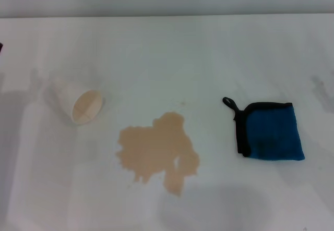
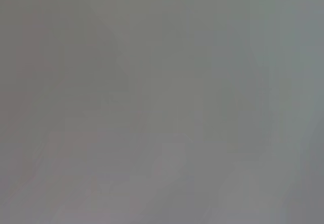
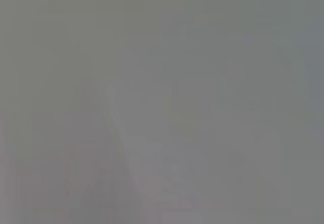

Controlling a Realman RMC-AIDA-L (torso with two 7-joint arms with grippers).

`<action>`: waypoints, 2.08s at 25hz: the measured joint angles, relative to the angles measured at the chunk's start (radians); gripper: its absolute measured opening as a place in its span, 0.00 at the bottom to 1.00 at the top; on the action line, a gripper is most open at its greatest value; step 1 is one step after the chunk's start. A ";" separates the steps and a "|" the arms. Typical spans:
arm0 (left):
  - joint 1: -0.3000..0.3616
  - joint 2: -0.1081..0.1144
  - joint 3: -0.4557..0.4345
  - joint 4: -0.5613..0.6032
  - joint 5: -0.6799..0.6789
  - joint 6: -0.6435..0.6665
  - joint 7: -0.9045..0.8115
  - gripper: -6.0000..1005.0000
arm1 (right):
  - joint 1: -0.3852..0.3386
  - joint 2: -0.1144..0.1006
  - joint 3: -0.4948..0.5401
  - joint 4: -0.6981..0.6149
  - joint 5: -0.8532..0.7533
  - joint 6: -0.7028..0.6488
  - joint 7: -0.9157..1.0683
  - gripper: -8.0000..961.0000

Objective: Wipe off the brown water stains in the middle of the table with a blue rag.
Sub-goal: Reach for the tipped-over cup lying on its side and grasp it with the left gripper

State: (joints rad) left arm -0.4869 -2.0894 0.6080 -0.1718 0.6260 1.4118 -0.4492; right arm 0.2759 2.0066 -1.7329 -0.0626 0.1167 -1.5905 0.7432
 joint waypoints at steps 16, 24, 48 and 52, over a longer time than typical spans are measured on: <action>0.027 -0.001 -0.027 -0.013 0.001 0.008 -0.044 0.87 | 0.005 0.000 0.007 0.004 0.003 -0.005 0.036 0.76; 0.027 0.006 -0.019 0.049 0.010 0.017 -0.141 0.86 | 0.008 0.000 0.008 0.001 -0.001 -0.003 0.060 0.76; 0.037 0.074 -0.013 0.651 0.689 -0.093 -0.832 0.86 | 0.014 0.000 0.009 -0.005 0.006 -0.004 0.061 0.76; 0.058 0.064 -0.025 0.666 0.686 -0.094 -0.831 0.86 | 0.017 0.000 0.010 -0.005 0.006 -0.005 0.059 0.76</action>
State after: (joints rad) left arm -0.4289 -2.0259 0.5833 0.4946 1.3121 1.3176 -1.2801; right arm 0.2929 2.0064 -1.7227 -0.0676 0.1228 -1.5956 0.8026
